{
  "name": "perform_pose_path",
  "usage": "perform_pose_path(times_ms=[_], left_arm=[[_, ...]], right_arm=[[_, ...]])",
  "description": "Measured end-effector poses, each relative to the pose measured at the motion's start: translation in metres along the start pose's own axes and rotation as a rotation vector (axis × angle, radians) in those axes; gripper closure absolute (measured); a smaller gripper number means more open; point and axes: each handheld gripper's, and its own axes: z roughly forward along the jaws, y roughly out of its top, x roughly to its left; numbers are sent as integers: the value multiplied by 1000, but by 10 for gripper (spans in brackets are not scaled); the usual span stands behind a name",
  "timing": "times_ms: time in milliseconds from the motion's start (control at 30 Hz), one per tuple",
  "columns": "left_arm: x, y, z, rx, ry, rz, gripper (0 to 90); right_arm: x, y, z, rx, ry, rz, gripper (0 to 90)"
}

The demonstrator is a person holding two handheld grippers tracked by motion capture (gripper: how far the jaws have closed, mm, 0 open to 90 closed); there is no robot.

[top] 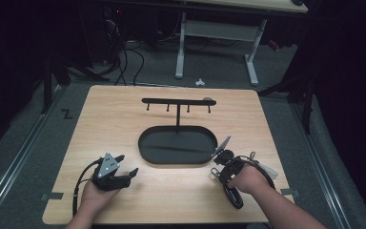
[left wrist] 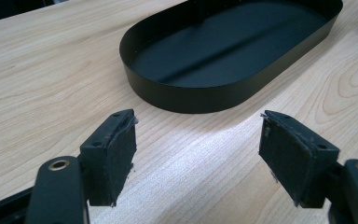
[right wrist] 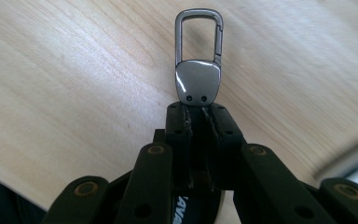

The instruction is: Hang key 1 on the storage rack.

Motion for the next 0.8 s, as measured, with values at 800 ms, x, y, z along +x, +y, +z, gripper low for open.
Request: perform_pose_path(times_ms=[800], left_arm=[[-1, 0, 1, 6, -4, 4, 275]], right_arm=[[-7, -1, -70, -139, -24, 40, 805]])
